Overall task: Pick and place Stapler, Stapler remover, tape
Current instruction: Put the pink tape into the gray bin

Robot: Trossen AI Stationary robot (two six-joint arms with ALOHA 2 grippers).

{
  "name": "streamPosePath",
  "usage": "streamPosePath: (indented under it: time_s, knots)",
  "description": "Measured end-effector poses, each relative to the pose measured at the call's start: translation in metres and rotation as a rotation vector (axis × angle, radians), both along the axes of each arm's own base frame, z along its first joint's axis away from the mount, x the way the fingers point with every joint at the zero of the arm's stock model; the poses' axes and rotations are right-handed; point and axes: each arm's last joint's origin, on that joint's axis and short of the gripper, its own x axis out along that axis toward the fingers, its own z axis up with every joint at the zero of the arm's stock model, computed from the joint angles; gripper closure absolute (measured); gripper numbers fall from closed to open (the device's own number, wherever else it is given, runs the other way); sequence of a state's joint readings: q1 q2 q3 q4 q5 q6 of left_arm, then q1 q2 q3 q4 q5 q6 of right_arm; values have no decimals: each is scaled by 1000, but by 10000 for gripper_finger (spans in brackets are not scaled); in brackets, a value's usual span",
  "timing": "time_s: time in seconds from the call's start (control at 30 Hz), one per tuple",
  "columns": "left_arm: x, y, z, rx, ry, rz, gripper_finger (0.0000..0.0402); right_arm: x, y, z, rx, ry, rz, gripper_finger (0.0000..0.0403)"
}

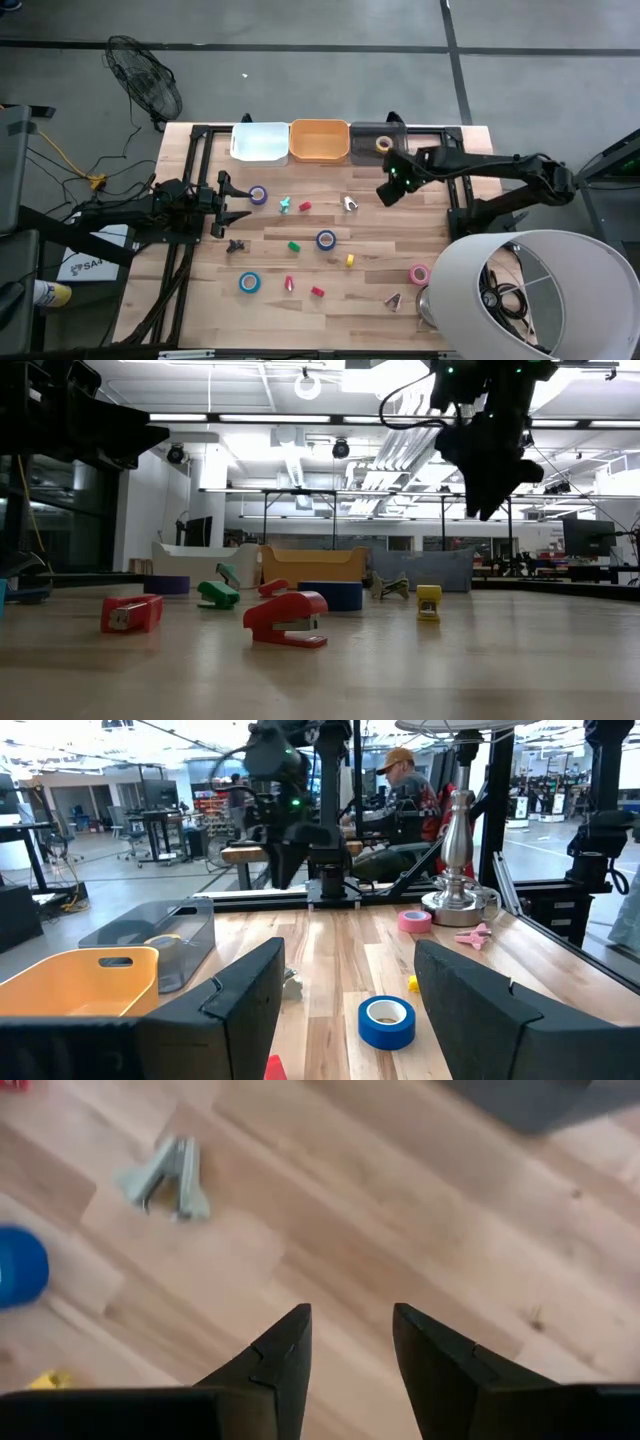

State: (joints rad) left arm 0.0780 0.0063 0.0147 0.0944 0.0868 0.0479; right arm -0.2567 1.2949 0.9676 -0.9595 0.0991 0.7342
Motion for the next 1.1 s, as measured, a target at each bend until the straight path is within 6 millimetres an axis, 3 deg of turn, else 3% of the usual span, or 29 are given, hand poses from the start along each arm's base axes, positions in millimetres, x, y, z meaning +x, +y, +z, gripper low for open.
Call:
streamPosePath:
  time_s: [0.27,0.53,0.73,0.93,1.1]
  knots:
    - [0,0,0,0,0,0,181,1,30,-2,47,32,-46,269]
    - [0,0,0,0,0,1,181,-10,66,-8,65,177,-170,269]
    - [0,0,0,0,0,1,181,-4,91,-18,116,219,-196,269]
    - [0,0,0,0,0,1,181,1,117,-33,215,305,-165,269]
    - [0,0,0,0,0,0,181,-1,137,-40,252,362,10,269]
